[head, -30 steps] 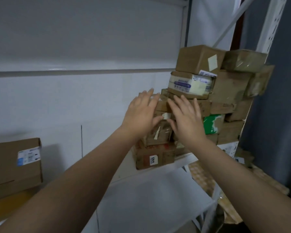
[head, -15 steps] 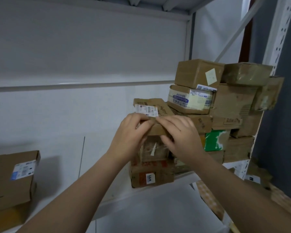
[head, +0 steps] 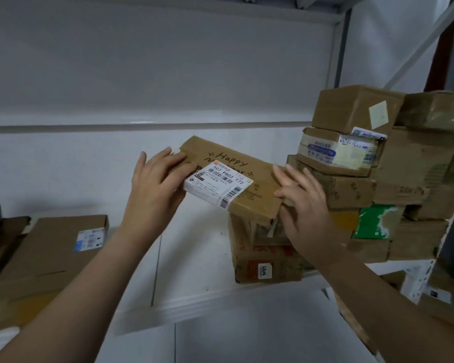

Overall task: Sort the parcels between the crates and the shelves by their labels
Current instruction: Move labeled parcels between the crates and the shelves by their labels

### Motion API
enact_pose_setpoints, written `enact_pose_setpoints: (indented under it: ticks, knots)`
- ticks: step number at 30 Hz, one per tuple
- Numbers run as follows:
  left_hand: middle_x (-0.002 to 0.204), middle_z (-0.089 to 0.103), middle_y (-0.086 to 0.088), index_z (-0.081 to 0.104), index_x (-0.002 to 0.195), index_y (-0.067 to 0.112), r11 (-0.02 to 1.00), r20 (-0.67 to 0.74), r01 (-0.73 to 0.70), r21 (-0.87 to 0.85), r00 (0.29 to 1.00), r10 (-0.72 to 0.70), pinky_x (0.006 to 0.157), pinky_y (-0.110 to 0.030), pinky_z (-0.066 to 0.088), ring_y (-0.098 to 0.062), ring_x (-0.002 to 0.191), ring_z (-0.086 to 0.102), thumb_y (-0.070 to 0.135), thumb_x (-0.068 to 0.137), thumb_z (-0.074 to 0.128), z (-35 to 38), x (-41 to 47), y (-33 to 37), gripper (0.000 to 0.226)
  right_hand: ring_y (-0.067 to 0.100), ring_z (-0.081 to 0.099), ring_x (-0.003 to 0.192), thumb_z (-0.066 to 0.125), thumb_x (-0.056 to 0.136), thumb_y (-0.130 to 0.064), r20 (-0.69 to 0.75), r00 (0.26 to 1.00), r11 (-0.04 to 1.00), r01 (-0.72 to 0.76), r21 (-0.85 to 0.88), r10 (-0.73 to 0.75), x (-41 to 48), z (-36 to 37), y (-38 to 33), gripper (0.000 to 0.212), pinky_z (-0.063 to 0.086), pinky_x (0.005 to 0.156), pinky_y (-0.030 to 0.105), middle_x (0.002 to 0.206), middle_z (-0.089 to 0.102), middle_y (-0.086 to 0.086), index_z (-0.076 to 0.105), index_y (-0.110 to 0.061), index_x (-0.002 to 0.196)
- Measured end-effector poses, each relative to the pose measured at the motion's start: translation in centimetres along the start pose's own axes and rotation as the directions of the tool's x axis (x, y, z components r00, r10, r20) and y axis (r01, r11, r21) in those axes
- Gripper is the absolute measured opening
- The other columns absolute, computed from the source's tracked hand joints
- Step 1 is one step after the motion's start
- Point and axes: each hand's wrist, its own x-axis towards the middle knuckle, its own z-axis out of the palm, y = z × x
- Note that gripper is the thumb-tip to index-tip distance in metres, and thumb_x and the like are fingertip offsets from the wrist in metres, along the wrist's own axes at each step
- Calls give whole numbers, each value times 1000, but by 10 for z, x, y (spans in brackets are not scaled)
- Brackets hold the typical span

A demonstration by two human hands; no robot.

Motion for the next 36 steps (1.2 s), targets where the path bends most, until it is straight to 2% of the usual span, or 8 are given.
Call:
enact_pose_setpoints:
  ticks: [6,13,17,19,22,29,33,36]
  knots:
    - [111,54,-29,53,118,13,997,-119,10,-78,993,-20,93,-45,44,-46,108,51,-4,80,63,-29,-26,-23,42,26,47,117,61,82,11,-146,980,982,-116,146,137,12,31,-27,38,32,105,27,124,57,22,50,-14,108]
    - [115,53,-25,49,121,10,990,-65,70,-119,995,-78,100,-32,40,-29,111,48,-16,76,66,-60,-56,-48,55,19,51,124,62,84,13,-73,960,901,-226,371,271,22,57,-57,36,43,105,39,129,52,5,56,-1,117]
    - [117,49,25,40,125,47,845,-4,377,-380,912,-410,82,-12,47,8,107,49,11,85,67,-78,-66,-55,60,4,57,112,55,94,-3,86,885,731,-429,531,458,30,69,-80,36,46,94,19,120,60,-5,54,-18,126]
    - [110,52,31,37,121,55,754,47,482,-447,854,-518,82,-12,47,7,102,54,32,83,65,-84,-70,-59,53,-8,59,100,54,96,-8,177,836,638,-517,571,519,30,75,-89,37,47,81,9,111,61,-13,52,-35,122]
    - [110,58,3,40,129,41,643,117,592,-485,773,-623,88,-34,51,-15,103,58,36,83,62,-89,-77,-68,51,-11,59,84,54,97,-15,290,747,524,-639,564,598,27,88,-98,33,48,69,8,100,62,-9,55,-20,129]
    - [103,55,21,47,134,25,638,171,688,-345,715,-678,65,4,36,12,87,54,26,90,62,-101,-91,-95,46,5,64,90,58,94,-23,393,702,415,-686,597,594,18,106,-124,30,52,74,15,97,67,-7,59,-24,123]
    - [127,52,-1,52,131,16,765,259,627,-147,770,-582,87,-9,41,-11,110,53,17,95,55,-115,-80,-117,36,7,66,96,64,90,-23,385,776,404,-602,689,499,27,111,-144,24,53,78,19,102,69,-9,57,-39,106]
    - [137,48,-3,54,129,18,805,206,586,-91,802,-561,105,-33,41,-17,124,47,15,98,48,-134,-81,-119,32,1,63,92,67,84,-20,218,868,578,-466,670,447,44,121,-170,27,48,78,14,98,65,-22,56,-38,102]
